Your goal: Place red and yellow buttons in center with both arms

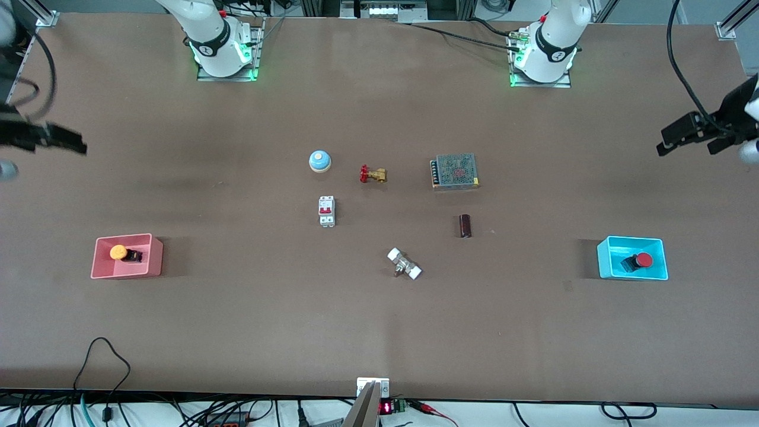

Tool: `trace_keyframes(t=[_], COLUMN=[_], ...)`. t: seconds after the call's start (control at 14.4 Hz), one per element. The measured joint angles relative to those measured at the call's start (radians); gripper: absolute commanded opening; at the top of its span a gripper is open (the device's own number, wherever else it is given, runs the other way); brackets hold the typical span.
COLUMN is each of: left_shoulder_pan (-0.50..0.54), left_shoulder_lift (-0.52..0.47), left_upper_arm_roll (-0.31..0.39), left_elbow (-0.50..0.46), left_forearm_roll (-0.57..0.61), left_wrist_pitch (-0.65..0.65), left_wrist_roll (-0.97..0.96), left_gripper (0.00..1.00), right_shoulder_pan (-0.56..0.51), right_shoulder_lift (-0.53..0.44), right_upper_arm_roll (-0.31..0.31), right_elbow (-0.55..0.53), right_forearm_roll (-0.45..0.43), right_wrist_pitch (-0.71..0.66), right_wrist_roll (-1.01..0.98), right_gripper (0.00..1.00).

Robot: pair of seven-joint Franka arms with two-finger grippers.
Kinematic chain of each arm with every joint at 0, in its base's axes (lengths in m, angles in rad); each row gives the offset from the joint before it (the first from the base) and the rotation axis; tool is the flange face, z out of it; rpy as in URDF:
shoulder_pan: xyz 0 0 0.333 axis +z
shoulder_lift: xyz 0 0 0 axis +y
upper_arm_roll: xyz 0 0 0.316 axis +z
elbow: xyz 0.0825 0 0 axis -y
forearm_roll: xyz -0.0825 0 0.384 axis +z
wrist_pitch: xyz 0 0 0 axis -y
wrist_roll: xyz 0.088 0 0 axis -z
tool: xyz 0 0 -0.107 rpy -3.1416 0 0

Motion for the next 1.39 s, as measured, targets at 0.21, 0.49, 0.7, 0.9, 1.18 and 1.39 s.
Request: trace_keyframes(t=[0.21,0.49,0.7,0.9,1.18,1.39], left_shoulder_pan=[0.063,0.146,0.154,0.153,0.185,0.201], left_shoulder_lift=[0.105,0.284,0.399,0.491,0.576,0.617], left_upper_arm_roll=[0.004,0.007,0.006,0.005,0.008,0.008], left_elbow=[-0.005,-0.008,-0.007,0.007,0.040,0.043], left_forearm_roll=[0.000,0.000,0.005,0.031,0.038,0.038], left_wrist_pitch=[0.103,0.266,0.380,0.472,0.527,0.542], left_wrist_roll=[0.097,0.229,0.262,0.269,0.289,0.303], left_gripper=[1.00,1.00,1.00,1.00,1.00,1.00], right_shoulder_pan=[-0.031,-0.060,-0.070,-0.077,-0.079,-0.098], right_shoulder_lift=[0.161,0.335,0.416,0.465,0.489,0.518], right_upper_arm_roll=[0.000,0.000,0.000,0.000,0.000,0.000], right_elbow=[-0.005,-0.001,0.001,0.004,0.006,0.007], right_forearm_roll=[-0.006,-0.007,-0.007,-0.007,-0.007,-0.006], right_wrist_pitch=[0.172,0.382,0.495,0.554,0.582,0.623], right_wrist_roll=[0.000,-0.003,-0.023,-0.048,-0.055,-0.092], right_gripper=[1.00,1.00,1.00,1.00,1.00,1.00])
